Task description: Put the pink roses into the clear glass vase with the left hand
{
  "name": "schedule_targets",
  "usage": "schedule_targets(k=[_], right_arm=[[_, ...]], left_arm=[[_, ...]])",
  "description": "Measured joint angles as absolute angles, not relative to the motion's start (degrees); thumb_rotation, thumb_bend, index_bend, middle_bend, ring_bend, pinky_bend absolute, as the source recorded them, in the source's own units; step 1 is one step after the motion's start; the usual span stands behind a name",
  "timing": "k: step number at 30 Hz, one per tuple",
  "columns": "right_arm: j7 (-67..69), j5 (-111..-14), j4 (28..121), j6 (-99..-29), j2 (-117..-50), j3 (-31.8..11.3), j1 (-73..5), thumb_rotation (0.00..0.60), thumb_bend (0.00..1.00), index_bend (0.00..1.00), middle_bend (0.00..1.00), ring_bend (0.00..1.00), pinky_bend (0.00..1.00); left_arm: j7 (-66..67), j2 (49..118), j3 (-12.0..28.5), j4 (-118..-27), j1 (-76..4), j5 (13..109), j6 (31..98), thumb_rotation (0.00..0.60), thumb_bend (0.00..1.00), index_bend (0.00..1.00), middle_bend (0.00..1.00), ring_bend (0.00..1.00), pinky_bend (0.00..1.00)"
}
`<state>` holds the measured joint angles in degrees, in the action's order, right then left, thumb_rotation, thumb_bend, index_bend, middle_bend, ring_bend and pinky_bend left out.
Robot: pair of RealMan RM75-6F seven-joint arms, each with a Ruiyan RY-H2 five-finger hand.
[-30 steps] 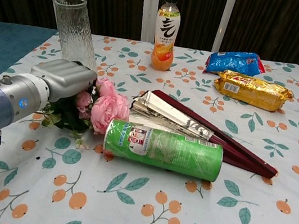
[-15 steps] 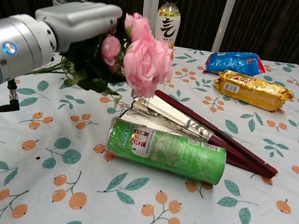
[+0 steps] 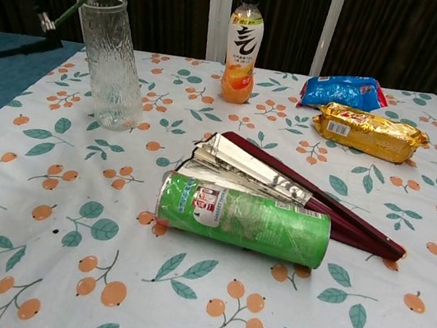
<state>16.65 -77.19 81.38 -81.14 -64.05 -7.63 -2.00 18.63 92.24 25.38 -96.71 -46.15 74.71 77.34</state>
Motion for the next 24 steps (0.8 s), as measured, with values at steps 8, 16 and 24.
schedule_targets(k=[8, 16, 24], right_arm=[[16.3, -75.0, 79.3, -79.5, -65.5, -8.5, -2.5, 0.6, 0.24, 0.15, 0.04, 0.11, 0.08], [16.6, -72.7, 77.1, -78.0, -66.3, -9.3, -2.7, 0.6, 0.24, 0.15, 0.04, 0.11, 0.08], [17.2, -71.5, 75.5, -76.7, -66.8, -9.9, -2.8, 0.6, 0.24, 0.15, 0.04, 0.11, 0.08]], left_arm=[[-1.9, 92.4, 32.1, -85.4, -48.4, 73.5, 76.3, 0.6, 0.36, 0.47, 0.62, 0.26, 0.13], [-8.8, 92.8, 39.4, -75.7, -54.0, 68.8, 73.6, 0.6, 0.36, 0.47, 0.62, 0.26, 0.13], [-10.3, 93.1, 39.7, -71.3, -56.3, 66.8, 72.4, 0.6, 0.36, 0.47, 0.62, 0.26, 0.13]])
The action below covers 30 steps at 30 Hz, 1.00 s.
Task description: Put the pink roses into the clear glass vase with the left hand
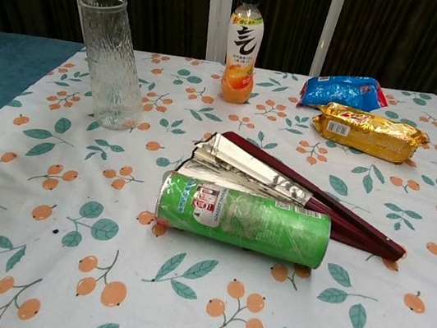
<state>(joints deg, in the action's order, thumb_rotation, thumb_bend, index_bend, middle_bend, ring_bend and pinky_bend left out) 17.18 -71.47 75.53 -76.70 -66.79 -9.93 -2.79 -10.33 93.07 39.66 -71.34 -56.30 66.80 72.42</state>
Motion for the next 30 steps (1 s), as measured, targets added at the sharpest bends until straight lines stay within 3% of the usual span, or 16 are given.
schedule_targets(k=[30], right_arm=[[16.9, -71.0, 74.4, -75.4, -67.5, -10.4, -2.9, 0.6, 0.24, 0.15, 0.04, 0.11, 0.08]], left_arm=[[-21.1, 99.7, 35.4, -51.9, -59.5, 66.0, 72.6, 0.6, 0.36, 0.46, 0.6, 0.26, 0.13]])
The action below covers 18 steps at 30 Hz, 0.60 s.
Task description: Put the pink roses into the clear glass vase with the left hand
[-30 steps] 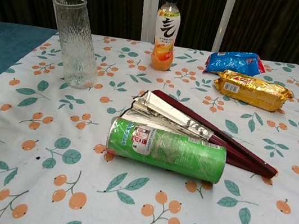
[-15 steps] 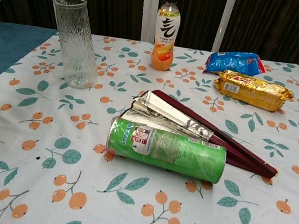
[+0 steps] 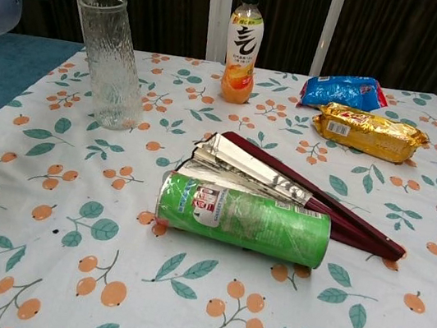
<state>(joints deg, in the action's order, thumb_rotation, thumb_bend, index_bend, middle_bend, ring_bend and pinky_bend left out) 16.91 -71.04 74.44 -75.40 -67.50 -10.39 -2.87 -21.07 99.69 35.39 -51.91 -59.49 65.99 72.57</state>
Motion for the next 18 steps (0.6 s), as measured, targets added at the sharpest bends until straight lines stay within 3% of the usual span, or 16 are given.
schedule_targets(k=[10, 18], right_arm=[[16.4, -70.7, 74.0, -74.9, -67.9, -10.5, -3.0, 0.6, 0.24, 0.15, 0.04, 0.11, 0.08], [16.3, -70.7, 74.2, -74.8, -67.9, -10.5, -3.0, 0.6, 0.24, 0.15, 0.04, 0.11, 0.08]], left_arm=[[-25.3, 102.6, 33.6, -44.5, -61.5, 66.8, 71.1, 0.6, 0.36, 0.44, 0.59, 0.24, 0.13], [-27.0, 102.6, 30.1, -45.2, -60.7, 69.1, 70.5, 0.6, 0.34, 0.36, 0.52, 0.19, 0.1]])
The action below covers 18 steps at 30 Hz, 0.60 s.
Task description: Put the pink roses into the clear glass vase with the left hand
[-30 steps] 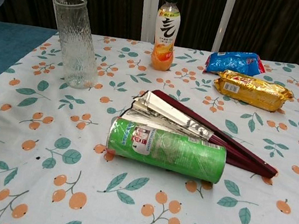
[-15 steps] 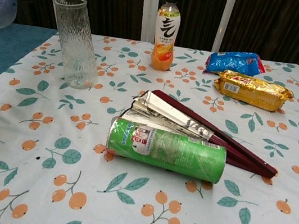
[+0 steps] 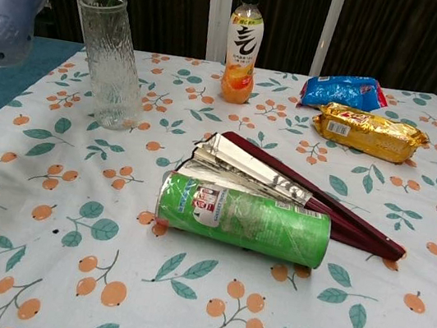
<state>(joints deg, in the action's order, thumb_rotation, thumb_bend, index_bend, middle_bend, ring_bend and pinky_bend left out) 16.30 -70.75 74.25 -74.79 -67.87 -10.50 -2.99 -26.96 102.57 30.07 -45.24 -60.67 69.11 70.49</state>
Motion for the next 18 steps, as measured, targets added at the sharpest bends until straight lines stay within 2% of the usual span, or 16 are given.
schedule_targets(k=[5, 10, 14, 18], right_arm=[[16.7, -71.0, 75.1, -75.4, -67.5, -10.6, -2.7, 0.6, 0.24, 0.15, 0.04, 0.11, 0.08], [17.3, -71.2, 75.7, -75.4, -67.2, -10.6, -2.5, 0.6, 0.24, 0.15, 0.04, 0.11, 0.08], [17.2, -71.2, 76.1, -75.8, -67.1, -10.7, -2.5, 0.6, 0.24, 0.15, 0.04, 0.11, 0.08], [17.2, -71.2, 76.4, -76.0, -67.0, -10.8, -2.3, 0.6, 0.24, 0.17, 0.04, 0.11, 0.08]], left_arm=[[-27.7, 98.0, 25.4, -51.4, -55.9, 73.1, 71.9, 0.6, 0.32, 0.33, 0.48, 0.16, 0.09], [-26.3, 90.6, 21.1, -57.9, -48.7, 74.9, 74.1, 0.6, 0.25, 0.2, 0.32, 0.04, 0.02], [-24.6, 85.5, 18.4, -62.5, -46.5, 74.7, 70.1, 0.6, 0.21, 0.11, 0.2, 0.0, 0.0], [-19.7, 80.0, 16.2, -68.3, -44.7, 72.5, 64.4, 0.6, 0.15, 0.06, 0.17, 0.0, 0.0]])
